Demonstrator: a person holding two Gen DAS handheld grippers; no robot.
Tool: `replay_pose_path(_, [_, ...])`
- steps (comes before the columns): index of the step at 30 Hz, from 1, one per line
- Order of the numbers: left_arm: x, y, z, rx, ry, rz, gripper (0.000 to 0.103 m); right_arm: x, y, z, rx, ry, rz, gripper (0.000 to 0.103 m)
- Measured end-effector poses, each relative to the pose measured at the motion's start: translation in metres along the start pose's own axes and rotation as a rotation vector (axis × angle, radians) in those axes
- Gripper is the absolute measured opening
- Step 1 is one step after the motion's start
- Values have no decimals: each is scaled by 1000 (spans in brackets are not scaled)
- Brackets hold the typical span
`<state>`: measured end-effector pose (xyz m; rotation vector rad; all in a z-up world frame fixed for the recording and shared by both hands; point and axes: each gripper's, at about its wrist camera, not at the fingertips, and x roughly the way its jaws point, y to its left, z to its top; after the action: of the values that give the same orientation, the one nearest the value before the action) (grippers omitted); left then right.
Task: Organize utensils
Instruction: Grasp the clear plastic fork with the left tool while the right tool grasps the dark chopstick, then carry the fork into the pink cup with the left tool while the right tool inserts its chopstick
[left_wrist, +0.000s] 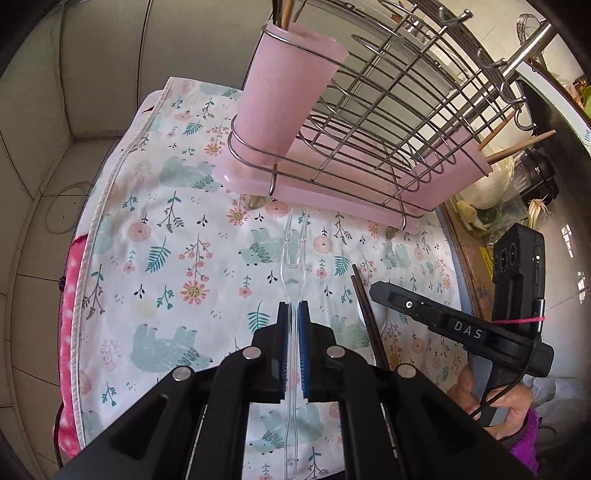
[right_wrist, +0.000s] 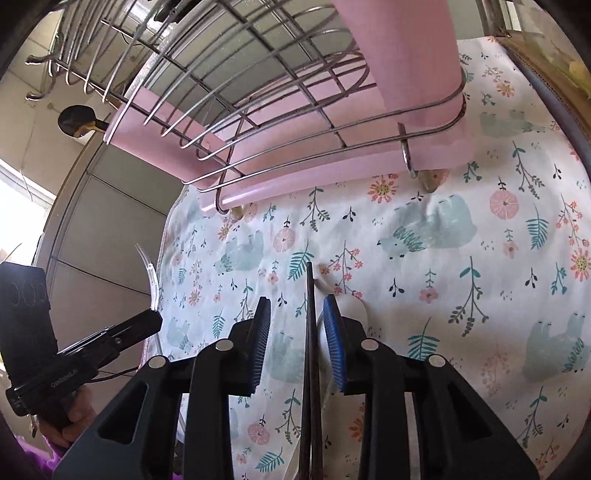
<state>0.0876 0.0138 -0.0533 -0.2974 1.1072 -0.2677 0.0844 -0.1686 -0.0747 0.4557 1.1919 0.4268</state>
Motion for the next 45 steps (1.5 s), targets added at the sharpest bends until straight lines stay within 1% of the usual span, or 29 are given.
replay_pose_path(6, [2,4,3,-12,-4,-16,4,13,0,5,-9,15,-38,30])
replay_pose_path(11, [1,5,5,-19,-8,-21,4,19,6,8,-65,29,-54,30])
replay_pose_path(13, [1,5,5,-23,-10,-21,4,23,8,7,-82,34,-58,19])
replay_pose_path(14, [0,6,6,-24,-10,-20,4,25,9,7,-87,40,-58,17])
replay_pose_path(18, [0,6,6,-35,-10,-21,4,28,8,5,-104,35,-63,5])
replay_pose_path(24, [-1,6,5,-38,-18,-16,4,9,0,0,-88,-24,-37,5])
replay_pose_path(27, [-5,3,3,-29,-25,-19,4,0,-4,-3,-66,-40,-17,5])
replay_pose_path(34, [-13,-2,-2,-17,-35,-32,5,-14,-15,-6,-24,-81,-27,5])
replay_pose_path(39, [-15,-2,-2,-21,-40,-34,5,-15,-41,-5,69,-69,-19,5])
replay_pose_path(45, [-12,-3,-1,-22,-32,-39,5,-18,-58,-8,142,-66,-20,6])
